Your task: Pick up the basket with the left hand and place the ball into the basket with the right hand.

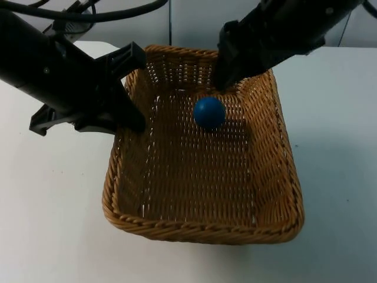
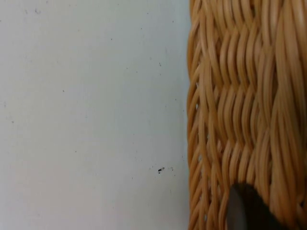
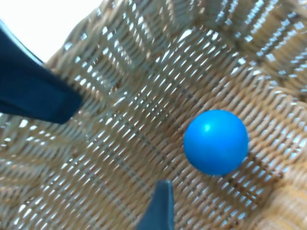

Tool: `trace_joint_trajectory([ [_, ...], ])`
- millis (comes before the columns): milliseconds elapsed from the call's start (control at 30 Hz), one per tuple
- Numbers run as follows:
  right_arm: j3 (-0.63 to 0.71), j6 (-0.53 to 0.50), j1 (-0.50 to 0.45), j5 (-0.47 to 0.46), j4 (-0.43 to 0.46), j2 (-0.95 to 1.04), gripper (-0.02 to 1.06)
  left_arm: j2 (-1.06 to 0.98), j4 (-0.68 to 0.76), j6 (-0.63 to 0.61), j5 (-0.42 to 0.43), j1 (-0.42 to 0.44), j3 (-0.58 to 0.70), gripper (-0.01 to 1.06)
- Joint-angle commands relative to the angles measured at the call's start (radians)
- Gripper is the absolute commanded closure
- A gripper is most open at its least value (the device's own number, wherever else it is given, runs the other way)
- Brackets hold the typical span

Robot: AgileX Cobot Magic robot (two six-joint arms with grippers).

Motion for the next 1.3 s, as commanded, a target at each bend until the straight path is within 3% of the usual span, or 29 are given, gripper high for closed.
trace_joint_trajectory([
  [0,0.069,0.008,0.005,-0.064,-0.004,-0.071,0.27,-0.002,-0.026,0.001,0.009,-0.002,0.000,1.05],
  [200,0.273,0.008,0.005,-0.198,-0.004,-0.242,0.27,0.017,-0.028,0.001,-0.002,-0.002,0.000,1.05],
  [367,0.369,0.042,0.005,-0.234,-0.002,-0.347,0.27,0.017,-0.030,0.017,-0.026,-0.002,0.000,1.05],
  [733,0.396,0.068,0.005,-0.191,0.000,-0.449,0.29,0.101,-0.085,0.058,-0.072,-0.002,0.000,1.05],
  [833,0.396,0.068,0.005,-0.181,0.000,-0.471,0.29,0.154,-0.238,0.185,-0.045,-0.002,-0.006,1.05],
  [900,0.396,0.068,0.005,-0.181,0.000,-0.476,0.29,0.170,-0.267,0.208,-0.029,-0.002,-0.014,1.05],
  [1267,0.396,0.068,0.005,-0.168,0.000,-0.480,0.29,0.310,-0.278,0.209,0.005,-0.002,-0.128,1.05],
])
